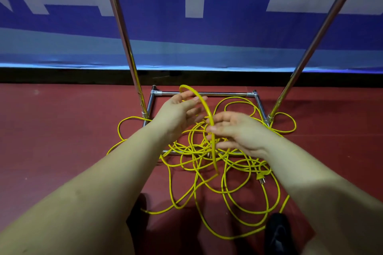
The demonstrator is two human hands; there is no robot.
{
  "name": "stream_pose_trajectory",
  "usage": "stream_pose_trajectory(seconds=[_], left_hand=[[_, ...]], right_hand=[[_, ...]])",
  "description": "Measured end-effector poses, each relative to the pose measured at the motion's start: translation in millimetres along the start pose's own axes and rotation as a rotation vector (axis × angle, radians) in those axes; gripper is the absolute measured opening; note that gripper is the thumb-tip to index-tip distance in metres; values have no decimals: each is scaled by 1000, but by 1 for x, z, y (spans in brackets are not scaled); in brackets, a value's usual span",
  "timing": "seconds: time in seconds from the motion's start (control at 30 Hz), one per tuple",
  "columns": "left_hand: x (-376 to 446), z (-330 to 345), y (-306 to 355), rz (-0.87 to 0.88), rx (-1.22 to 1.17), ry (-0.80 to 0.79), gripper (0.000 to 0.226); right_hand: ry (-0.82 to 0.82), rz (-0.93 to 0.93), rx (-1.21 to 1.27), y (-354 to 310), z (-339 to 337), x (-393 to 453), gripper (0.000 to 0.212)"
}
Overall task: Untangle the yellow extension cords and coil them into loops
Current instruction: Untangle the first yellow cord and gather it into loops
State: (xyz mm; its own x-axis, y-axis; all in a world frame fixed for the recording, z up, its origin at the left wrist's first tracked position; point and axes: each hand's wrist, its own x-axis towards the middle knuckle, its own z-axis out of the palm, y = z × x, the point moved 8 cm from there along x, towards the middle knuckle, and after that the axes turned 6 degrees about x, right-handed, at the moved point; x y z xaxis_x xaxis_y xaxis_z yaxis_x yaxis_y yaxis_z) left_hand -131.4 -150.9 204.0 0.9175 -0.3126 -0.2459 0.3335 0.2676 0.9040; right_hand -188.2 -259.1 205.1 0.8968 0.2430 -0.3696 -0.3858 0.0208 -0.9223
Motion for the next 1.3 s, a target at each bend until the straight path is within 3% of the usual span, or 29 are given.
stream_pose_trajectory(seconds=[0.13, 0.23, 0.33, 0.53, 0.63, 0.8, 0.87, 0.97, 1.07, 1.2, 1.3], left_hand=[[-13, 20, -26, -128, 399, -189, 24], [-24, 34, -49, -128, 699, -360, 14], [-27, 41, -53, -93, 722, -395, 15], [-31, 51, -50, -111, 594, -438, 20], [-22, 42, -38, -93, 432, -291, 17], [-9, 17, -14, -65, 53, -51, 15], [-6, 9, -9, -60, -51, 5, 15], [-5, 6, -6, -44, -119, 18, 12], [-7, 15, -13, -56, 39, -54, 6], [-13, 27, -37, -30, 676, -193, 12], [-20, 38, -47, 13, 773, -276, 11]], right_hand=[[189, -135, 349, -25, -37, 1, 14], [296, -198, 623, -34, -63, -1, 15], [315, -224, 784, -37, -77, 0, 14], [237, -210, 770, -34, -69, 3, 13], [249, -127, 542, -27, -66, 2, 6], [21, 34, -270, 4, -26, -1, 25], [-35, -10, -364, 10, -12, 1, 28], [14, -115, -334, 2, -7, 4, 16], [131, -191, -240, -16, -19, 1, 14], [296, -273, 71, -41, -52, -8, 14], [357, -299, 294, -48, -69, -12, 11]])
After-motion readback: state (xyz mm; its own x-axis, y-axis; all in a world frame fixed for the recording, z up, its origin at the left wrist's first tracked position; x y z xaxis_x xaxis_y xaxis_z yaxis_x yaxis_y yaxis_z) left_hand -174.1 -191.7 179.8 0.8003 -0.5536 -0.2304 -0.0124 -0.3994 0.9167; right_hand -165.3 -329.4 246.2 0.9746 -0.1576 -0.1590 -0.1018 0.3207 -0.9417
